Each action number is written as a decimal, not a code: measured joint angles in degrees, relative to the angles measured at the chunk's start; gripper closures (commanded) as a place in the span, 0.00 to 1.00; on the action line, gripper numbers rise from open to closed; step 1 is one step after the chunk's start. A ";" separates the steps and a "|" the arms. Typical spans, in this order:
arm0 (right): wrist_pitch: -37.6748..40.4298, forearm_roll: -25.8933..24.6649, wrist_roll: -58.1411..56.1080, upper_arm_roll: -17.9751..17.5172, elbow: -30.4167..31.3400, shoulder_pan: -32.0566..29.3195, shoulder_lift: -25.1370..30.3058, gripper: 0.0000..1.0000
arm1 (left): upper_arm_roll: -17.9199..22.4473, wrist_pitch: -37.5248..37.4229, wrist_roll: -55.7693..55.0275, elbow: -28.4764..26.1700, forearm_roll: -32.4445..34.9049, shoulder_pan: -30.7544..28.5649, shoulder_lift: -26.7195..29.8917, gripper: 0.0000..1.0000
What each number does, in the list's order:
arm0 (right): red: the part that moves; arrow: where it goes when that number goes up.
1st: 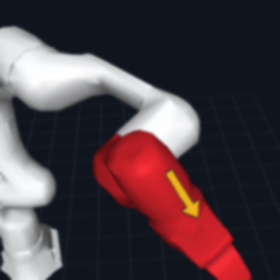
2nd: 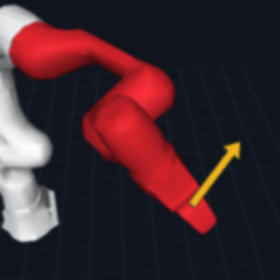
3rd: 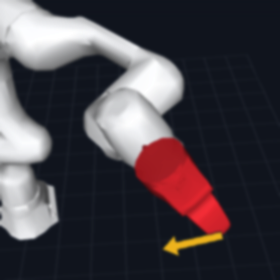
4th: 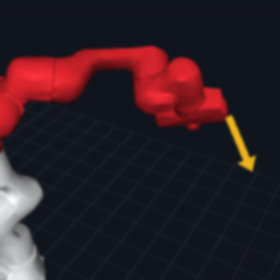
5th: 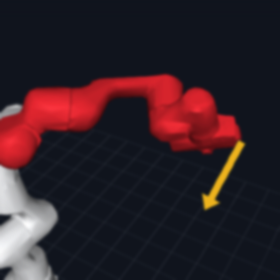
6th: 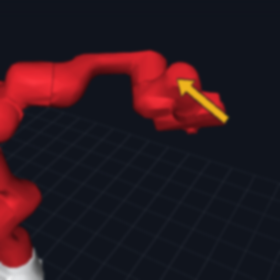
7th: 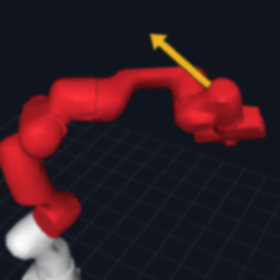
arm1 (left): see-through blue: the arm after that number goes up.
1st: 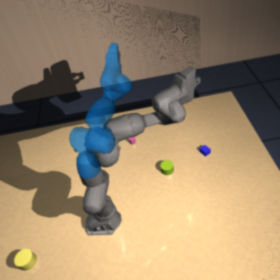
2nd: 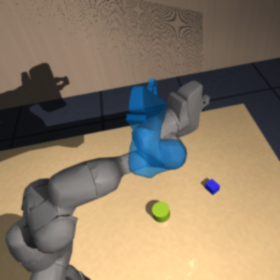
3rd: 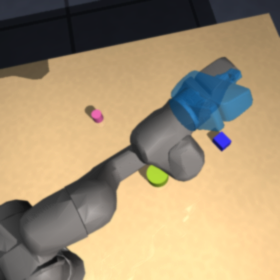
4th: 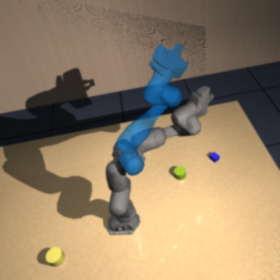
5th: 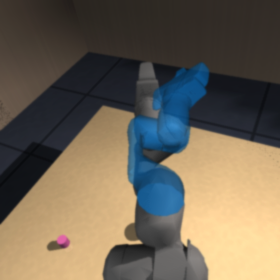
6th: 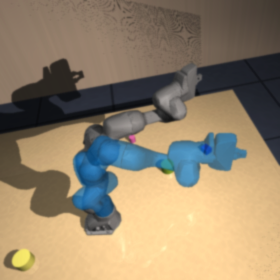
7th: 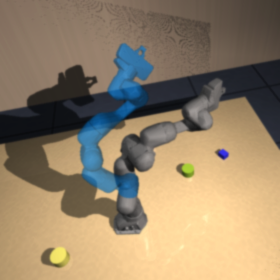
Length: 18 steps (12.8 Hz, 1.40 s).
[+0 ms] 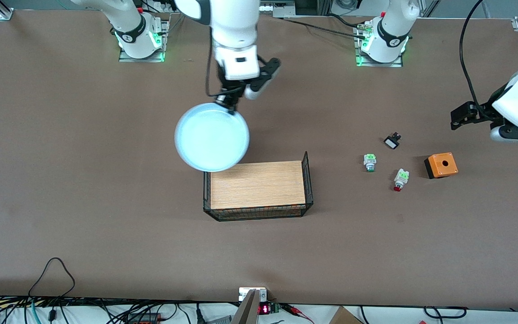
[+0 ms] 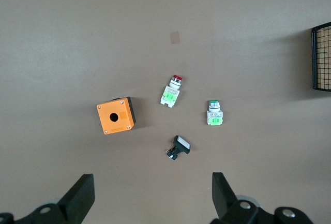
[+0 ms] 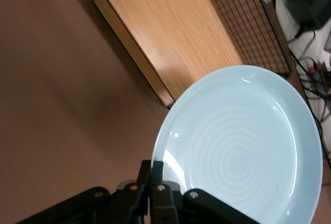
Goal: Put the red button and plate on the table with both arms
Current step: 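Lift the blue plate with the right gripper while the left gripper withdraws, then carry the blue plate away from the tray and lower it to the table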
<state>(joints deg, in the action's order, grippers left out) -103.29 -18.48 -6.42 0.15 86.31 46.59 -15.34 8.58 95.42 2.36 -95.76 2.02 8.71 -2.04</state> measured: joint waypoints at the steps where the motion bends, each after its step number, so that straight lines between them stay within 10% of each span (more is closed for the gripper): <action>1: 2.44 -0.87 1.62 1.65 0.23 -0.22 0.61 1.00 | -0.87 0.00 0.00 0.00 -0.02 -1.03 0.00 0.00; 8: 4.22 -2.63 15.30 12.82 8.87 -2.07 0.63 1.00 | -5.12 -0.06 -0.08 -0.12 -0.05 -4.37 -0.11 0.00; 18: -23.31 -2.65 36.64 13.24 32.45 -9.87 -0.70 1.00 | -5.86 -2.63 -0.17 -0.21 -0.05 -4.56 -0.09 0.00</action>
<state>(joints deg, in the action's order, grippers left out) -126.59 -21.13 30.21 13.38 118.76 36.72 -16.04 2.72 92.79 2.20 -95.97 1.97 4.15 -2.13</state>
